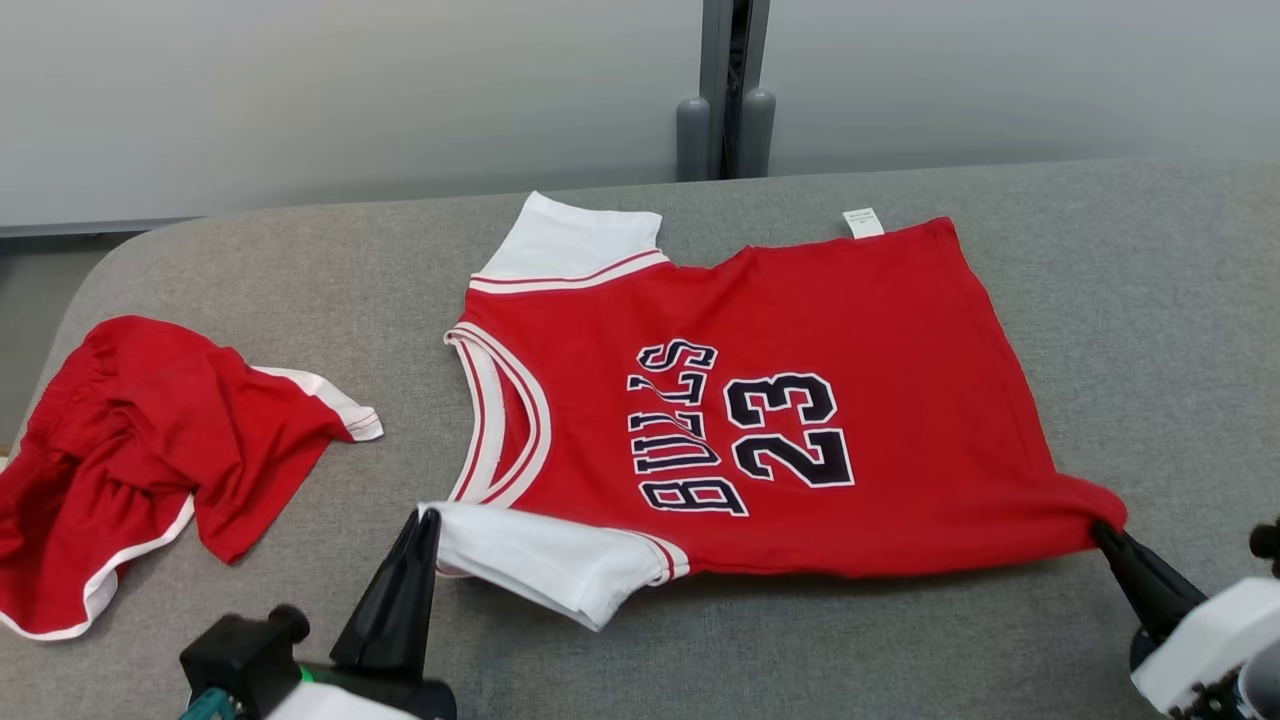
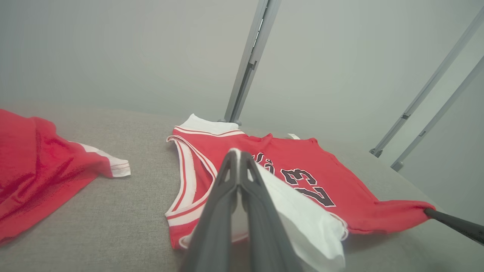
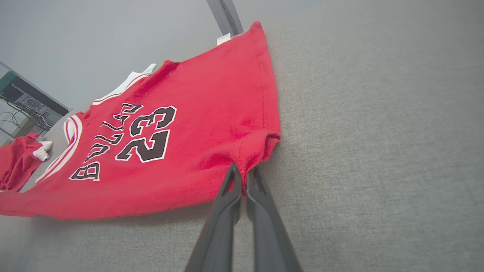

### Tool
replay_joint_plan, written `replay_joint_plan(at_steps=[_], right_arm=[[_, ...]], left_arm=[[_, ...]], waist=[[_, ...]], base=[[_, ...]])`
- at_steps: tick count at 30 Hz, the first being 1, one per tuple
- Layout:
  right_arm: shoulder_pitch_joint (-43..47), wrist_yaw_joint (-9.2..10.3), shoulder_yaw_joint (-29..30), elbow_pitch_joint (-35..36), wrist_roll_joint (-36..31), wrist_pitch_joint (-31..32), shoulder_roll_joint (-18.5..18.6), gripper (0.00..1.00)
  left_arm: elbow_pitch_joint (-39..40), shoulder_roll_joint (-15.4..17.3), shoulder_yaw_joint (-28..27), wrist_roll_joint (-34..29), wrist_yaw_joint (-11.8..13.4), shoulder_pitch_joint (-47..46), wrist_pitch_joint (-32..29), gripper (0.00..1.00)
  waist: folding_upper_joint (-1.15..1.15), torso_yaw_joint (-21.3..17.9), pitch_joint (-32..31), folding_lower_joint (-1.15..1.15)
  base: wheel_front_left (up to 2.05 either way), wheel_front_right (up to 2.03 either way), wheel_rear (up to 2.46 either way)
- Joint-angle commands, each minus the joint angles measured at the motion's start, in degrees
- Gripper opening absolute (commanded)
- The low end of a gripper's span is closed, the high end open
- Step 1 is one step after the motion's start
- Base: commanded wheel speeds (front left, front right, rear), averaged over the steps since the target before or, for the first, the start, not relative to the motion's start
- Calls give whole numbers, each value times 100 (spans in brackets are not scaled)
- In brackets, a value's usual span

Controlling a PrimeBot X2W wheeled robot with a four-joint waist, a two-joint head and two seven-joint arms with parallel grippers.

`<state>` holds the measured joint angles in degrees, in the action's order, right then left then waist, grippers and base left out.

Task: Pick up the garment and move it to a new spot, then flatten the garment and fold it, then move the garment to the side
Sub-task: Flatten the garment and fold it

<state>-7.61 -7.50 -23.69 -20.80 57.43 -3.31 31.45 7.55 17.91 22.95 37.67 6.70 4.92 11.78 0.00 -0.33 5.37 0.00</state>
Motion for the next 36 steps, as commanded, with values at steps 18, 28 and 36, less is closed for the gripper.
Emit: replay_joint_plan(at_steps=[18,28,36], right_arm=[[-1725,1,219,-1139,-137,319,-797,1],[-2469,1,-38,-1613,-188,191,-999,30],[-2737,1,-256,-1922,-55,-293,-1109,100]], left_arm=[[-1985,-350,-38,-521,-310,-2194,247,0],[-3008,-427,56,-791,-466,-2935,305,0],[-3586,-592,-16,-904,-608,-3273,339,100]], waist=[[0,8,752,0],[0,-105,1036,0],[0,-86,1037,0]], base=[[0,0,0],[0,0,0],[0,0,0]])
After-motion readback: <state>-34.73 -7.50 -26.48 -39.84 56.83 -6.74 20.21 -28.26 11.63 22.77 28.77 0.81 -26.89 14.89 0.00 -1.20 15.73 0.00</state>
